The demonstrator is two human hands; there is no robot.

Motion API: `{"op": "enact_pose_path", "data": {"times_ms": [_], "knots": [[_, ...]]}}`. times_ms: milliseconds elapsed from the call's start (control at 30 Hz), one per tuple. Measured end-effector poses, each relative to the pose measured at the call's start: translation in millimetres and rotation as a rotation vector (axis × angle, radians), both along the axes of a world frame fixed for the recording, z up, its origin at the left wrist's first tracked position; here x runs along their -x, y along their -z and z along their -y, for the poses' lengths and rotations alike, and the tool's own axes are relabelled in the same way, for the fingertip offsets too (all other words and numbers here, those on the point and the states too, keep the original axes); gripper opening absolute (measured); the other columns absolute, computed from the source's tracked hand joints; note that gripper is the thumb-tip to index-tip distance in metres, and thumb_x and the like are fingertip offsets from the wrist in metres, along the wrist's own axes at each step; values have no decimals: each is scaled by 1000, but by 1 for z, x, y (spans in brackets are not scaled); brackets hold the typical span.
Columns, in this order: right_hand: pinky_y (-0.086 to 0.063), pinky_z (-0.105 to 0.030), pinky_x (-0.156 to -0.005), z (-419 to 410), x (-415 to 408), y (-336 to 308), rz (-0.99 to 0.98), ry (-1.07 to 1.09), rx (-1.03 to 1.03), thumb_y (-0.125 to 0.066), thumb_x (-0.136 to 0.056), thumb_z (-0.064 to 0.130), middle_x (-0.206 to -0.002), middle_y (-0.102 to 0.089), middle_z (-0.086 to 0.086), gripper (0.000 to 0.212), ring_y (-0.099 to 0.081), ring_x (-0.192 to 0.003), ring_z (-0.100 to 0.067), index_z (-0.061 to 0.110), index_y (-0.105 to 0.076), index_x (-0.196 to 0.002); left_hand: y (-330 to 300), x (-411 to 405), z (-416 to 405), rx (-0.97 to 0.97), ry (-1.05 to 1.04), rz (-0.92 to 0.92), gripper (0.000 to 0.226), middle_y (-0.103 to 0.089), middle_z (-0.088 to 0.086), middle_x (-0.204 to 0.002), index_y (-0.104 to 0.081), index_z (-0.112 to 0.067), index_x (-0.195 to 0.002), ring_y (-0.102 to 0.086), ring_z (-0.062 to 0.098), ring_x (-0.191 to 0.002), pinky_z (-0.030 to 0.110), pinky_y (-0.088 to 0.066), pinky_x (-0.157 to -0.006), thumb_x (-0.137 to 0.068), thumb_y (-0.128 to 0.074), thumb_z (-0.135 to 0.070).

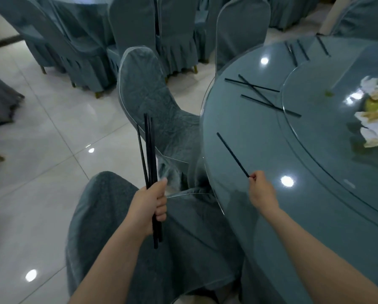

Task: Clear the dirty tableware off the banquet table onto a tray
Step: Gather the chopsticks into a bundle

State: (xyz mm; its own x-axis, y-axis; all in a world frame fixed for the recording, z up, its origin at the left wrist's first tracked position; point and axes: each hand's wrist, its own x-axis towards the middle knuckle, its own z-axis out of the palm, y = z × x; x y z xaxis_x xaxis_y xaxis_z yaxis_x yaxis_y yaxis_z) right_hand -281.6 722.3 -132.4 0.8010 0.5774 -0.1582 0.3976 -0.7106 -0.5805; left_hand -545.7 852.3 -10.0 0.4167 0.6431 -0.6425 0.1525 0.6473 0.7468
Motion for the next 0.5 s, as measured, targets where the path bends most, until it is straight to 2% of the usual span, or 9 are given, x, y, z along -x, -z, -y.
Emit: {"op": "enact_pose_path", "data": {"times_ms": [100, 167, 233, 300, 400, 500], "knots": [[-36, -26, -53, -6, 58, -26, -124, 69, -240, -45, -97, 17, -76, -57, 6, 5, -55, -69, -15, 19, -50, -96, -13, 29, 0, -49, -13, 41, 50, -33, -4, -43, -36, -21, -50, -31, 10, -33, 18, -25, -31, -92, -59, -35], [-46, -25, -61, -14, 99, -46, -283, 98, -339, -50, -91, 7, -84, -62, 4, 17, -61, -76, -13, 19, -55, -102, -20, 56, -1, -58, -39, 90, 45, -40, -1, -44, -40, -17, -54, -39, 11, -35, 19, -31, -33, -92, -58, -34], [-50, -28, -66, -22, 145, -67, -390, 70, -424, -52, -88, -1, -87, -64, 1, 26, -61, -71, -11, 22, -58, -100, -26, 86, -3, -37, -46, 153, 43, -45, 0, -46, -43, -14, -58, -45, 12, -37, 18, -35, -35, -93, -56, -34], [-50, -22, -57, -28, 190, -89, -400, -13, -485, -52, -89, -3, -82, -67, 1, 31, -61, -59, -7, 27, -59, -96, -31, 115, -6, -32, -61, 185, 42, -52, 3, -47, -48, -10, -61, -53, 15, -40, 18, -41, -36, -94, -54, -35], [-49, -17, -52, -34, 253, -119, -367, -62, -573, -57, -90, 7, -72, -72, 1, 20, -64, -54, -8, 24, -66, -98, -38, 154, -12, -25, -115, 240, 42, -62, 8, -52, -57, -4, -71, -64, 19, -48, 20, -48, -39, -97, -50, -35], [-48, -16, -51, -37, 305, -143, -262, -71, -611, -62, -89, 22, -63, -69, 5, 13, -60, -51, -4, 31, -68, -82, -47, 183, -16, -10, -152, 306, 41, -68, 11, -58, -60, -1, -83, -68, 21, -54, 21, -51, -43, -100, -43, -34]]}}
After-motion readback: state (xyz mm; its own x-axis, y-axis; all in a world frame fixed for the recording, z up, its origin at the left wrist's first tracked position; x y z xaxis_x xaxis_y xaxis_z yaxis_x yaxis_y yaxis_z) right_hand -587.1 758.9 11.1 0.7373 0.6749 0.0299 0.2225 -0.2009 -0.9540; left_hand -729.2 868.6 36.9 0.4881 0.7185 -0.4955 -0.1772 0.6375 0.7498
